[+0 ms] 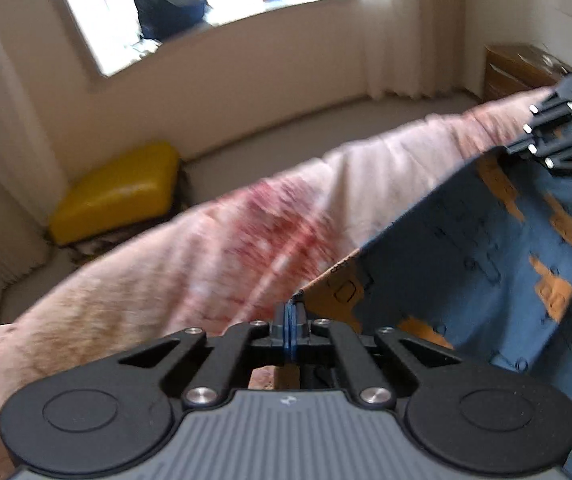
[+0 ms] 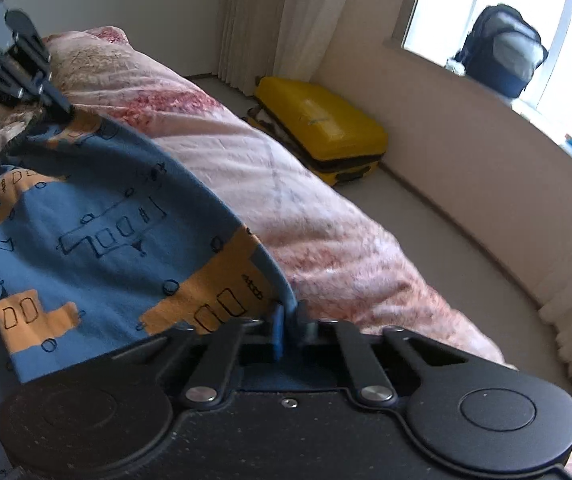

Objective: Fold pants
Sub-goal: 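Lift the held hems and fold the legs over toward the waistband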

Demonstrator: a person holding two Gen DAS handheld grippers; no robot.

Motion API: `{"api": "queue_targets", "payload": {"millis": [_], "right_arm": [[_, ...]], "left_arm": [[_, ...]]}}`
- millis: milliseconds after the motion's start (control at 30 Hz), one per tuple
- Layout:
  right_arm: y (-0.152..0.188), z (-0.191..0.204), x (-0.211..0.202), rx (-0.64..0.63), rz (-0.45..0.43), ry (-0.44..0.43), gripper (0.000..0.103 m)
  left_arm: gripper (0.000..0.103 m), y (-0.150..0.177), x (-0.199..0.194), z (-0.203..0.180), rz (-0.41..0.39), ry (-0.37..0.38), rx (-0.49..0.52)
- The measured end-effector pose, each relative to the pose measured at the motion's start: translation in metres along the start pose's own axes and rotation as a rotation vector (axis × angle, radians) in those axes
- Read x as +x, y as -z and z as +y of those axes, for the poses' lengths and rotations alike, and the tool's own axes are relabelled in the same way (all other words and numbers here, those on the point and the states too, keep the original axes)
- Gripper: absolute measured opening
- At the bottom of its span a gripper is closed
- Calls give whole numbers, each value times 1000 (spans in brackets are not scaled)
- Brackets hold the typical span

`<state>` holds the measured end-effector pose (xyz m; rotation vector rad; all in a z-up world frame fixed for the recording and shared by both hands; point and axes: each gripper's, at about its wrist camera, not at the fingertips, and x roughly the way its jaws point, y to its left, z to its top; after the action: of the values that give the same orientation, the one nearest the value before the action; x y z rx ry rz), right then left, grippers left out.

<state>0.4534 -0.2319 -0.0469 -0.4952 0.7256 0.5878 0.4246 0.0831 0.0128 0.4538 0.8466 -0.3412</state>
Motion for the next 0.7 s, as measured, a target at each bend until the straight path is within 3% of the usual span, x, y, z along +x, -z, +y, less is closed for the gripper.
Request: {"api": "queue_targets", "payload": {"millis": [167,267,367,500,600,700], "right_arm": [[-28,10,-18,-40,-89,149,1],[-50,4,-14,0,-137,209,1],[-60,7,17,-9,-71,222,1],[-56,17,44,-28,-9,239,1],[-54,17,34,-10,-42,242,1],[-53,20,6,0,-96,256,1]], "left_arm": [[0,-3,-18,-2,-112,-149,17],[0,-11,-5,5,-103,-205,10],[0,-12,22,17,-50,-206,-50],[0,-7,37,20,-42,-214,-42],[0,-6,26,17,-77,-198,-40],[0,7,4,9,-175,-177,2]]}}
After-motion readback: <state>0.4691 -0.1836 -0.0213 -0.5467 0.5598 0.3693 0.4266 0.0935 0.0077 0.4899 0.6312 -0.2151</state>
